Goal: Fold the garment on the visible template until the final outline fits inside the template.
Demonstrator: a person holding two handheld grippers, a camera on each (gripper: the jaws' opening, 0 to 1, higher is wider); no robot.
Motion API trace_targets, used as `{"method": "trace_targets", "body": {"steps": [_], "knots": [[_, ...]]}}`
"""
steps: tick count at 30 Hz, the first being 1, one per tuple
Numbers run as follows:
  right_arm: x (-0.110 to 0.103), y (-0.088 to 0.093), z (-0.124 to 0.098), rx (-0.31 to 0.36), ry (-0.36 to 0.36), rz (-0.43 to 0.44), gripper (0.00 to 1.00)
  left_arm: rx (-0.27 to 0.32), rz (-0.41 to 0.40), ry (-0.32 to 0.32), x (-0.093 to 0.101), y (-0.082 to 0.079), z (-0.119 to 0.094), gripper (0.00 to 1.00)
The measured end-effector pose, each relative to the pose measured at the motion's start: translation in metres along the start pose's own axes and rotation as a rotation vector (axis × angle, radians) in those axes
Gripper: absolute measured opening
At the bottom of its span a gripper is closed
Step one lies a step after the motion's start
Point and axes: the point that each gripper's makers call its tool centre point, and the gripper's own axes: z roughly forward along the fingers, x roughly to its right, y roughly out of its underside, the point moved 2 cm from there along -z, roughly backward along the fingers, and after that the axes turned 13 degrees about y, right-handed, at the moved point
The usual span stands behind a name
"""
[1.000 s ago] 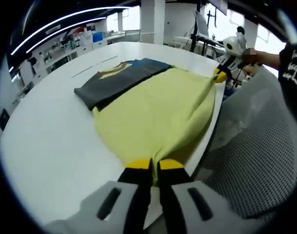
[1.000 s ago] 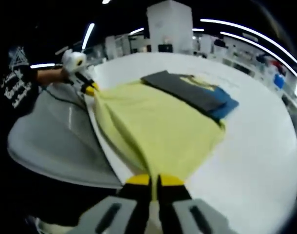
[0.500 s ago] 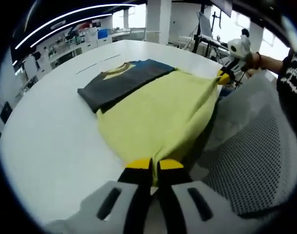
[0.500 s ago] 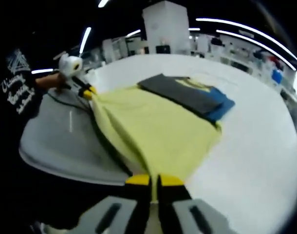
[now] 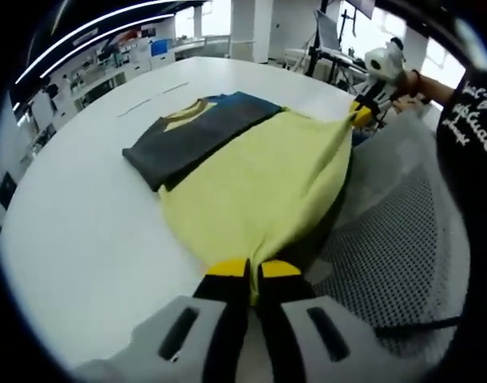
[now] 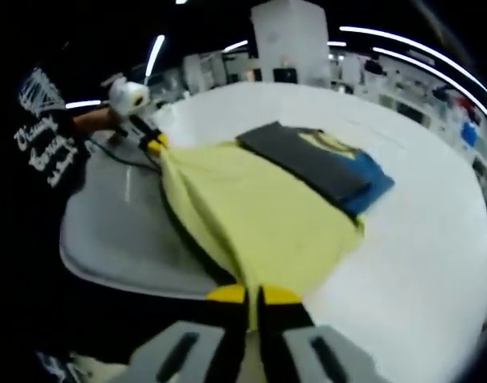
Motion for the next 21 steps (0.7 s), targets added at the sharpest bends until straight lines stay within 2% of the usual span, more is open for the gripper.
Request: {"method": "trace_targets", "body": {"steps": [7,21], "knots": [[0.015,-0.02,-0.004,0.036,0.047,-0.031,0.0,0.012,0.023,-0.007,-0.009,-0.019,-0.009,0.0],[0.046,-0.058,-0.003,0.096,0.105,-0.105,0.0,0.045,0.066,-0.038,-0.039,-0.054,-0.019,0.0]]}}
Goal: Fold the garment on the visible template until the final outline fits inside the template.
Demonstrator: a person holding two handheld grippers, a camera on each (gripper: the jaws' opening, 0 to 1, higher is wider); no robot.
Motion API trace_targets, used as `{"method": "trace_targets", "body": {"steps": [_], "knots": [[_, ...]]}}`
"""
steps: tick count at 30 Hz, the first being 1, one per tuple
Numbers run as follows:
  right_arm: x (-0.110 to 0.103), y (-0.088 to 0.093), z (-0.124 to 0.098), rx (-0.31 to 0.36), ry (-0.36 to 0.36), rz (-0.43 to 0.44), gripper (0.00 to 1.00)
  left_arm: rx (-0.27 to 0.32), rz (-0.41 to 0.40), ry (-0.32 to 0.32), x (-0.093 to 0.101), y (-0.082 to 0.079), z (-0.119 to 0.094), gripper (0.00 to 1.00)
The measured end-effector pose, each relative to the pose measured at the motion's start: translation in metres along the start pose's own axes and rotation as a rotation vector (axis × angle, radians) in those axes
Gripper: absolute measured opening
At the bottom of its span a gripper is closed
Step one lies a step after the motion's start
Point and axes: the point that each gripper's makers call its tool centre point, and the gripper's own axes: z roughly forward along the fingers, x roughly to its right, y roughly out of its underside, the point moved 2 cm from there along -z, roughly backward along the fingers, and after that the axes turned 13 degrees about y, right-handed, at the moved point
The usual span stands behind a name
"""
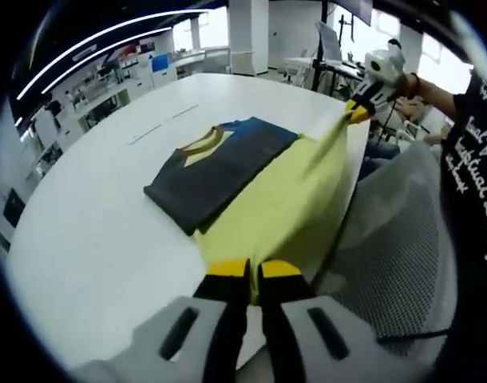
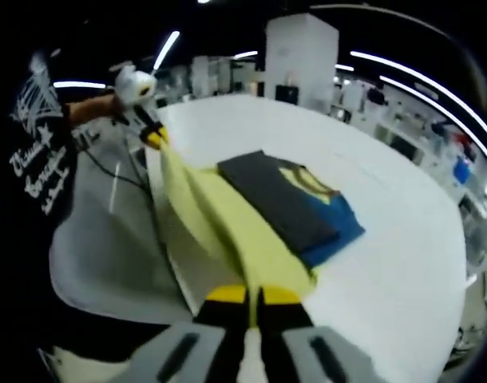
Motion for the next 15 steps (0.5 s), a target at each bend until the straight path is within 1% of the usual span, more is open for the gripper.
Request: {"method": "trace_targets", "body": {"steps": [4,10,11,12,13,15], "knots": [[0.01,-0.008,0.004,0.008,0.011,-0.02,0.0,0.004,0.011,-0.007,-0.008,-0.01,-0.001,0.0],[0.026,-0.02,0.011,0.031,0.049,-0.021,0.0,0.019,0.029,-0.028,-0.025,-0.024,-0.001,0.0],[0.029,-0.023,0.012,0.036,0.056,-0.022,0.0,0.031,0.025,-0.038,-0.03,-0.029,-0.003,0.0],[0.03,-0.024,0.012,0.037,0.058,-0.023,0.0,0.034,0.025,-0.039,-0.031,-0.03,-0.003,0.0],[0.035,-0.028,0.014,0.043,0.072,-0.03,0.0,0.05,0.023,-0.046,-0.037,-0.037,-0.004,0.0],[0.04,-0.032,0.016,0.038,0.084,-0.038,0.0,0.061,0.026,-0.051,-0.043,-0.044,-0.004,0.0]]}}
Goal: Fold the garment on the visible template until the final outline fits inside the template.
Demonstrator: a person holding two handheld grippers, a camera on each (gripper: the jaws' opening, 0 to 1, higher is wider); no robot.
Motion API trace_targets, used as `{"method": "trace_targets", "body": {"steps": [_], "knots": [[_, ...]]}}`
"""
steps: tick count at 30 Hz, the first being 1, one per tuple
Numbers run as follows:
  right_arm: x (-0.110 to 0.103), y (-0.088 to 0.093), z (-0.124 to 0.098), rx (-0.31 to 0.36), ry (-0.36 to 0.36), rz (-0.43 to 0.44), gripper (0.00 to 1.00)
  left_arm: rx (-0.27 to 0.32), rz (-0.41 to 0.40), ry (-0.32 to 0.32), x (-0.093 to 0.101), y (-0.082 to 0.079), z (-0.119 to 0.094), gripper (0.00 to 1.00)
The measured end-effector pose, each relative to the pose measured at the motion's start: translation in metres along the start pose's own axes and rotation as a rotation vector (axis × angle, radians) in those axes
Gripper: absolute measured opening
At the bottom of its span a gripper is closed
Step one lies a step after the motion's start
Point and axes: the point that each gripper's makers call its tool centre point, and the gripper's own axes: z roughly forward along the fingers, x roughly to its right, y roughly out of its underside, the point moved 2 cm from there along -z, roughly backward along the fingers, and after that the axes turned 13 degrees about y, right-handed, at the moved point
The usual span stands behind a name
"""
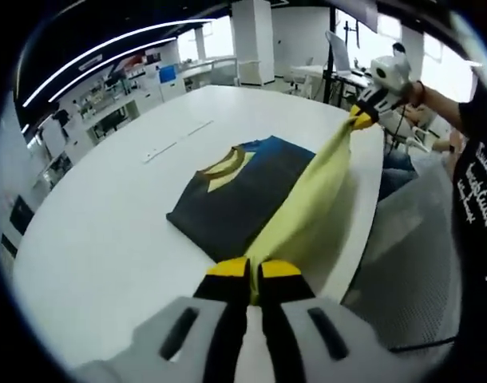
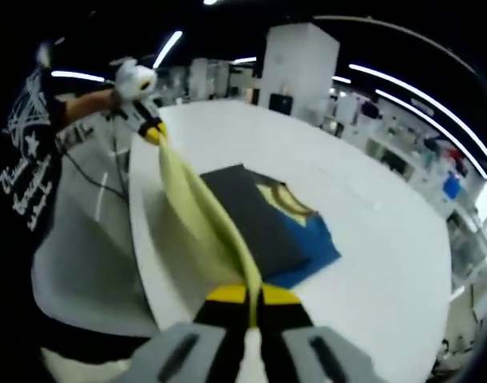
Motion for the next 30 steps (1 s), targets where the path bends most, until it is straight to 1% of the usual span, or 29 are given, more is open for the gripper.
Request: {"method": "trace_targets", "body": {"steps": [2,4,9,14,18,20,21,22,23,25,30], "knots": [[0.006,-0.006,0.002,0.01,0.016,-0.013,0.0,0.006,0.009,-0.01,-0.003,-0.009,0.003,0.0],[0.011,-0.012,0.004,0.017,0.022,-0.018,0.0,0.0,0.021,-0.016,-0.008,-0.013,0.004,0.0],[0.027,-0.025,0.012,0.016,0.061,-0.009,0.0,0.028,0.036,-0.026,-0.026,-0.027,0.004,0.0],[0.04,-0.036,0.021,0.018,0.099,-0.003,0.0,0.031,0.054,-0.035,-0.041,-0.039,0.008,0.0],[0.055,-0.043,0.03,0.019,0.133,0.012,0.0,0.066,0.048,-0.048,-0.054,-0.052,0.01,0.0],[0.06,-0.044,0.032,0.003,0.154,-0.049,0.0,0.118,-0.031,-0.049,-0.059,-0.058,0.011,0.0],[0.061,-0.046,0.034,0.004,0.16,-0.058,0.0,0.107,-0.003,-0.047,-0.063,-0.06,0.011,0.0],[0.062,-0.047,0.037,0.001,0.162,-0.06,0.0,0.114,0.015,-0.051,-0.068,-0.062,0.013,0.0],[0.064,-0.048,0.039,-0.007,0.171,-0.066,0.0,0.119,0.016,-0.048,-0.071,-0.064,0.014,0.0],[0.075,-0.047,0.045,-0.025,0.187,-0.085,0.0,0.126,0.002,-0.047,-0.078,-0.067,0.018,0.0],[0.084,-0.051,0.058,-0.046,0.21,-0.099,0.0,0.115,0.001,-0.069,-0.093,-0.071,0.027,0.0]]}}
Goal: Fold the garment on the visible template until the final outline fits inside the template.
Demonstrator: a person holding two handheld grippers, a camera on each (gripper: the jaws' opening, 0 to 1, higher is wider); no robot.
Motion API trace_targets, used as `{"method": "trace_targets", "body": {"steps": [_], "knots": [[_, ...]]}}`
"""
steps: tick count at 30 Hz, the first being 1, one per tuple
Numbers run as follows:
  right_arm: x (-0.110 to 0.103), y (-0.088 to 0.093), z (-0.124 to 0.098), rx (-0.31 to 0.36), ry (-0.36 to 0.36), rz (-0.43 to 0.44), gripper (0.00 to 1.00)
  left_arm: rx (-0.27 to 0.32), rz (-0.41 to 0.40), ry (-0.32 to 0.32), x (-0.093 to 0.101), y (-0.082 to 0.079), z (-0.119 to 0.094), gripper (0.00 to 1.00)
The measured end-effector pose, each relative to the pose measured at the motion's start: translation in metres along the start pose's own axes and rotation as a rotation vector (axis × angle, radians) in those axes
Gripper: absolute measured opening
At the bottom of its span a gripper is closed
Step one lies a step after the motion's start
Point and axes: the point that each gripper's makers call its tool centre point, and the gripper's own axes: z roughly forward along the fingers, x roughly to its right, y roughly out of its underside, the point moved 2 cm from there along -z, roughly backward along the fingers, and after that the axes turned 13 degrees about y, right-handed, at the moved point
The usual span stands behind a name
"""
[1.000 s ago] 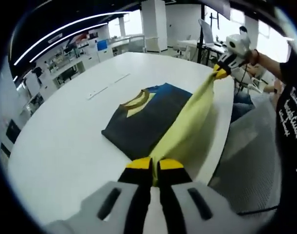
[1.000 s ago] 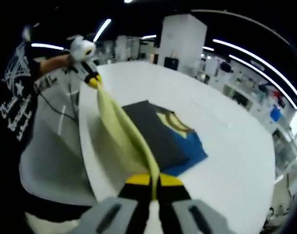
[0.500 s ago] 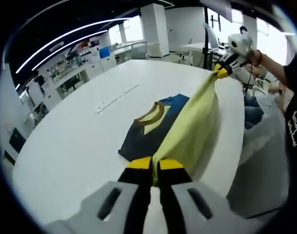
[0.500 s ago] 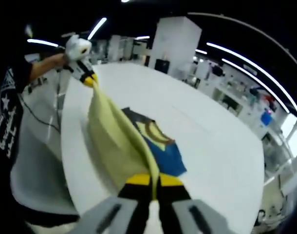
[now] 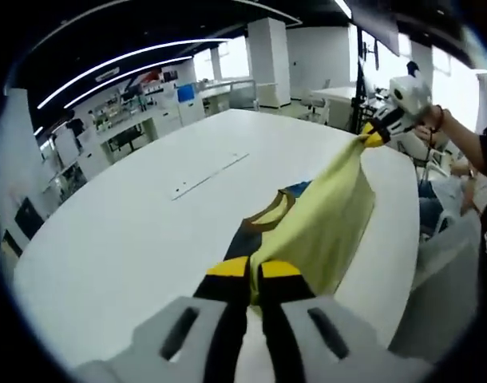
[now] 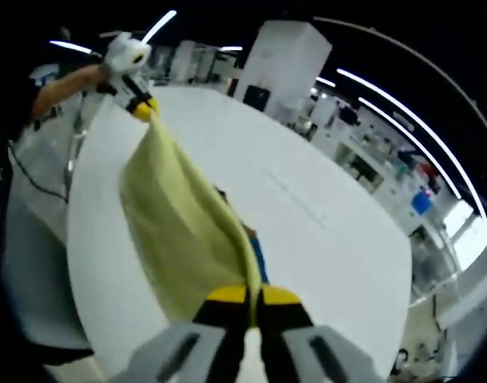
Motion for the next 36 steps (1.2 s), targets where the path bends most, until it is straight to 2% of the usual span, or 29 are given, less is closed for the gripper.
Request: {"method": "trace_targets", "body": {"steps": [4,9,12,15,20,28,36], "knots": [[0.004,0.001,0.013,-0.012,0.008,0.012,0.0,-0.005,-0.02,-0.014,-0.018,0.003,0.01,0.0],[0.009,0.005,0.029,-0.043,0.017,-0.003,0.0,0.009,-0.029,0.007,-0.027,0.004,0.023,0.0],[0.006,0.005,0.04,-0.045,0.004,-0.004,0.0,-0.014,-0.048,0.005,-0.041,0.011,0.033,0.0],[0.005,0.008,0.05,-0.063,-0.01,-0.018,0.0,-0.02,-0.089,0.012,-0.045,0.019,0.041,0.01],[0.002,0.019,0.072,-0.099,-0.038,-0.012,0.0,-0.04,-0.114,0.024,-0.05,0.031,0.057,0.01],[-0.004,0.029,0.1,-0.142,-0.09,0.01,0.0,-0.071,-0.161,0.041,-0.07,0.057,0.082,0.01],[-0.011,0.047,0.12,-0.189,-0.122,0.025,0.0,-0.089,-0.169,0.046,-0.081,0.071,0.1,0.02]]}}
